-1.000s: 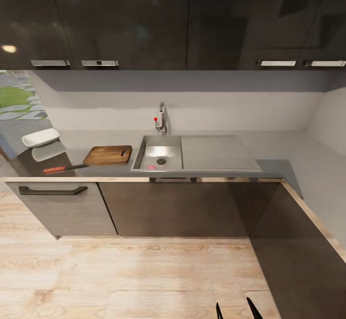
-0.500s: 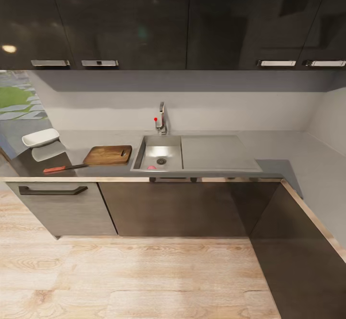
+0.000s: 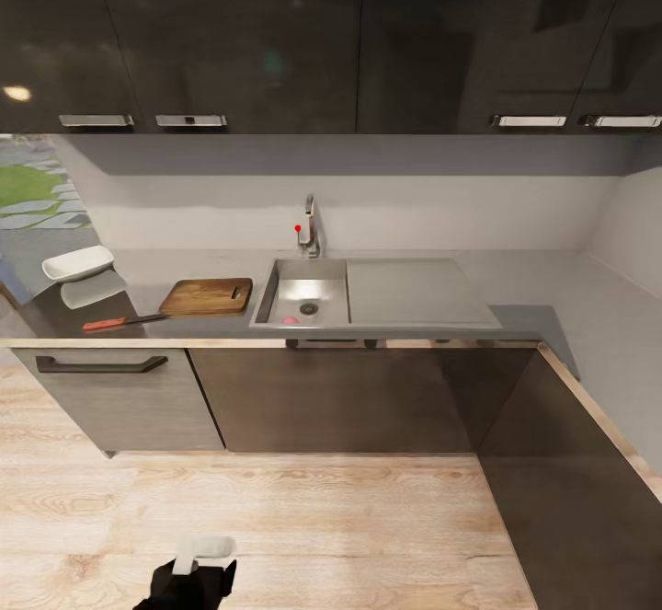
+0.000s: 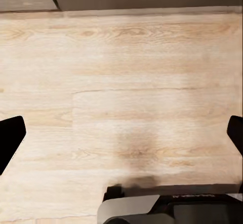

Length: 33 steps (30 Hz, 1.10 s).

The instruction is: In the kitchen, take the Vidalia onion out of the sink, dice it on the chopping board with the paring knife, put the diced onion into the bowl on the countertop, then place both the paring knife and the chopping board into the sink.

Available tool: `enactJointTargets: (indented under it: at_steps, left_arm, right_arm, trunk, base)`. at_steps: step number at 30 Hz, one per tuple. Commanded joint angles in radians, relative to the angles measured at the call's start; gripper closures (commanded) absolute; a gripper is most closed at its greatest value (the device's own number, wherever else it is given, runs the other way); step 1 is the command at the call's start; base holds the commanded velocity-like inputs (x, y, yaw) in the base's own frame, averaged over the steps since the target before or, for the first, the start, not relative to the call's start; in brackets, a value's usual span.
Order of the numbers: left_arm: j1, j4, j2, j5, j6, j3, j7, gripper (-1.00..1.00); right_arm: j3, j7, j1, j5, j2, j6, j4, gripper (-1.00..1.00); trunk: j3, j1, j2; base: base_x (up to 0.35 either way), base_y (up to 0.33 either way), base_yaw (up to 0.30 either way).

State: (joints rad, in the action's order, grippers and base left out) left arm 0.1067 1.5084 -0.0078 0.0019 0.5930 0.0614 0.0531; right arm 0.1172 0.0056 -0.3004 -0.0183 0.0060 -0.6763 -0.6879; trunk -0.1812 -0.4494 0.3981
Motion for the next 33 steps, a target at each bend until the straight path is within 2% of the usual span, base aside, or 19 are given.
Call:
enactJointTargets:
  at_steps: [1, 5, 10, 12, 14, 20, 22, 23, 26, 27, 29, 33]
  left_arm:
    - [-0.015, 0.01, 0.0, 0.0, 0.021, 0.009, 0.005, -1.0]
    - [-0.099, 0.028, -0.005, 0.0, 0.107, 0.038, 0.005, -1.0]
    - [-0.214, 0.032, -0.032, 0.0, 0.229, 0.047, 0.005, -1.0]
    - [-0.277, 0.033, -0.049, 0.0, 0.292, 0.048, 0.005, -1.0]
    - [-0.368, 0.027, -0.068, 0.002, 0.35, 0.049, 0.005, -1.0]
    - [-0.528, -0.004, -0.095, 0.004, 0.403, 0.058, 0.006, -1.0]
    - [-0.653, -0.076, -0.103, 0.004, 0.412, 0.08, 0.006, -1.0]
    - [-0.694, -0.109, -0.108, 0.005, 0.413, 0.083, 0.007, -1.0]
    - [-0.775, -0.186, -0.12, 0.005, 0.414, 0.087, 0.007, -1.0]
    - [-0.818, -0.23, -0.124, 0.006, 0.415, 0.087, 0.007, -1.0]
    - [-0.862, -0.274, -0.127, 0.006, 0.415, 0.088, 0.007, -1.0]
    - [-1.008, -0.414, -0.133, 0.009, 0.416, 0.088, 0.007, -1.0]
  right_arm:
    - [-0.001, 0.001, 0.0, -0.002, 0.0, -0.001, -0.001, -1.0]
    - [-0.001, 0.001, 0.0, -0.002, 0.0, 0.0, -0.001, -1.0]
    - [-0.001, 0.001, 0.0, -0.002, 0.0, 0.001, 0.001, -1.0]
    - [-0.001, 0.001, 0.0, -0.002, 0.0, 0.001, 0.003, -1.0]
    - [-0.001, 0.001, 0.0, -0.003, 0.0, 0.002, 0.007, -1.0]
    - [-0.001, 0.001, 0.0, -0.003, 0.0, 0.003, 0.014, -1.0]
    - [-0.001, 0.001, 0.0, -0.003, 0.0, 0.003, 0.021, -1.0]
    - [-0.001, 0.001, 0.0, -0.003, 0.0, 0.003, 0.022, -1.0]
    - [-0.001, 0.001, 0.0, -0.003, 0.0, 0.003, 0.023, -1.0]
    - [-0.001, 0.001, 0.0, -0.003, 0.0, 0.003, 0.023, -1.0]
    - [-0.001, 0.001, 0.0, -0.003, 0.0, 0.003, 0.023, -1.0]
    - [-0.001, 0.001, 0.0, -0.003, 0.0, 0.003, 0.024, -1.0]
  trunk:
    - [-0.002, -0.001, 0.002]
    - [-0.002, -0.001, 0.002]
    - [-0.002, -0.001, 0.002]
    - [-0.002, -0.001, 0.002]
    - [-0.002, -0.001, 0.002]
    - [-0.002, -0.001, 0.002]
    - [-0.002, -0.001, 0.002]
    - [-0.002, -0.001, 0.002]
    - [-0.002, -0.001, 0.002]
    - [-0.002, -0.001, 0.002]
    - [-0.002, -0.001, 0.002]
    - [-0.002, -0.001, 0.002]
  base:
    - [0.0, 0.0, 0.0]
    - [0.0, 0.0, 0.0]
    - [0.0, 0.0, 0.0]
    - [0.0, 0.0, 0.0]
    - [0.0, 0.0, 0.0]
    - [0.0, 0.0, 0.0]
    - [0.0, 0.0, 0.0]
    - [0.0, 0.0, 0.0]
    - [0.0, 0.0, 0.0]
    - [0.0, 0.0, 0.0]
    - [0.0, 0.0, 0.0]
    - [0.0, 0.0, 0.0]
